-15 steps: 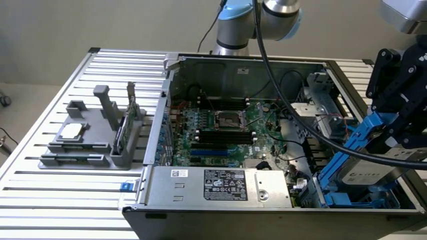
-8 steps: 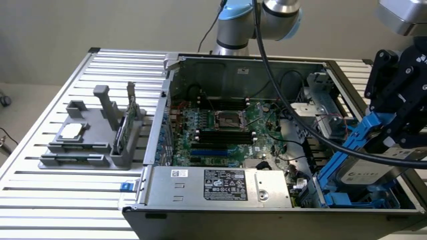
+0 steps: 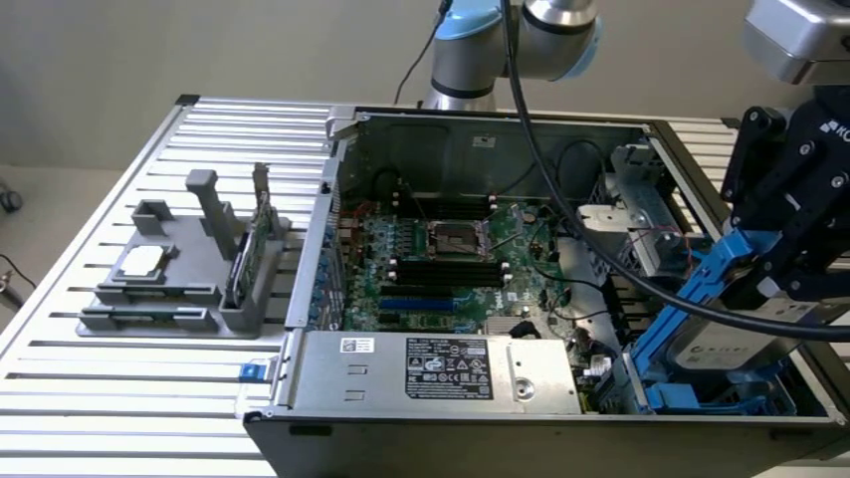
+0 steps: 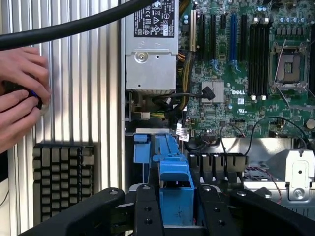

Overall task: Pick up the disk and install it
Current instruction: 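Insert the disk into the insertion slot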

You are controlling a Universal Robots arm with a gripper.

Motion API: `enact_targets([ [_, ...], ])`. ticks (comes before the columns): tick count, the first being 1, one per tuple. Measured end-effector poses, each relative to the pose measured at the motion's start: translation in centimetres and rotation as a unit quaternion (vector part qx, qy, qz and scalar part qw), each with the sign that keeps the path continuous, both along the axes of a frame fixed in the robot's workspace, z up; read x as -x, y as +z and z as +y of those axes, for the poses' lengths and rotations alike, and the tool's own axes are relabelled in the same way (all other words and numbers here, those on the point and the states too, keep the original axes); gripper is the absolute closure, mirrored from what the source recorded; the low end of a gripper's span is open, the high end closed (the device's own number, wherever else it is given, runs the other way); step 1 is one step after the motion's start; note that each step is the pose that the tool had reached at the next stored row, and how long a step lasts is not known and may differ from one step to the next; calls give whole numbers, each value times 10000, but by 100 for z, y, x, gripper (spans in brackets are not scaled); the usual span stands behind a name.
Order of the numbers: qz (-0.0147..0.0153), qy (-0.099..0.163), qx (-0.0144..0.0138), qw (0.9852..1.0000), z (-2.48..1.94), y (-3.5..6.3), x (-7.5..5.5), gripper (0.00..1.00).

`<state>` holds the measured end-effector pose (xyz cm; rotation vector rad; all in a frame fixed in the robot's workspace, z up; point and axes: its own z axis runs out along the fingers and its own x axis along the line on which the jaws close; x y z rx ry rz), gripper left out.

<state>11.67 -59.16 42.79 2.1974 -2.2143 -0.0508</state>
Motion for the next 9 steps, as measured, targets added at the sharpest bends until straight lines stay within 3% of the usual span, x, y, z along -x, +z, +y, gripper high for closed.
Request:
enact_targets([
  [8,0,0,1,10000,0,-55,-2,66],
  [9,0,0,0,10000,0,-63,-2,60],
])
